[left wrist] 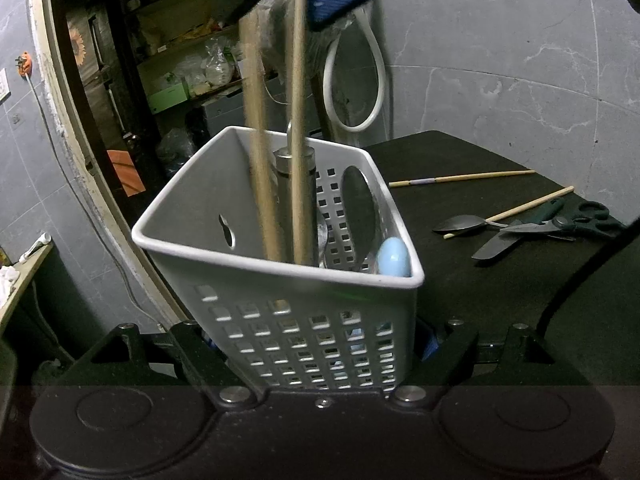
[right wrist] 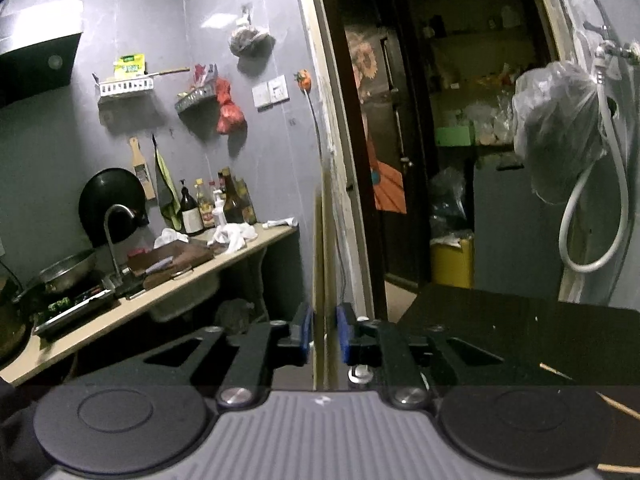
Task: Organize utensils
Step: 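Lower the chopsticks into the basket and open the right gripper, then move the right gripper back over the scissors and knife, then grasp the green-handled scissors with the right gripper and lift them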
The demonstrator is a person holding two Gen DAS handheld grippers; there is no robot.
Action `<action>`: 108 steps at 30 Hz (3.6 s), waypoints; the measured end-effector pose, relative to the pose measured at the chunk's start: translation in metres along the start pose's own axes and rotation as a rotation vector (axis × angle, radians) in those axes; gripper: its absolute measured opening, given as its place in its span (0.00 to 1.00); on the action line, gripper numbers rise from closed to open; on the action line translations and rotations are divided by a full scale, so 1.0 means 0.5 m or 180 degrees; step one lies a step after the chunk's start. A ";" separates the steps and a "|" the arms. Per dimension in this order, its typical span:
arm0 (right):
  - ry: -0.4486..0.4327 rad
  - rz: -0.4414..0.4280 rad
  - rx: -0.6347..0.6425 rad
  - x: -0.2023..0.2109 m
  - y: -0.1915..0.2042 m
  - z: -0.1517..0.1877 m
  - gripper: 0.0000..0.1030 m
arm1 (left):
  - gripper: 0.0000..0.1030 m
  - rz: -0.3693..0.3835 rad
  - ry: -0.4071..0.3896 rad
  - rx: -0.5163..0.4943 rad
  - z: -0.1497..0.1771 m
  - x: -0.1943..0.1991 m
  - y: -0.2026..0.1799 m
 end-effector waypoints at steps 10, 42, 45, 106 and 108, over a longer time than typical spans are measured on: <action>-0.0215 0.0205 -0.0189 0.038 -0.035 -0.022 0.74 | 0.82 0.0001 -0.0002 -0.0006 -0.001 -0.002 -0.002; 0.0369 0.2013 -0.1229 0.140 -0.287 0.169 1.00 | 0.82 0.0003 0.0000 -0.0004 -0.004 -0.008 -0.002; 0.0717 0.2179 -0.1450 0.136 -0.309 0.225 1.00 | 0.82 0.0002 -0.0001 -0.0015 -0.004 -0.009 -0.003; 0.1399 0.1668 -0.1258 0.137 -0.350 0.418 0.99 | 0.83 -0.0006 0.0015 -0.0058 0.000 -0.015 -0.010; 0.1412 0.1565 -0.1336 0.140 -0.328 0.421 0.99 | 0.83 -0.0006 0.0017 -0.0058 0.000 -0.015 -0.010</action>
Point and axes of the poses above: each gripper's, at about its wrist camera, not at the fingertips, and x roughly against the way its jaws point, y to its left, z to its underside, the point moved 7 cm from there along -x, roughly the way its jaws point, and after that the axes turned 4 degrees about -x, right-handed, at the moved point
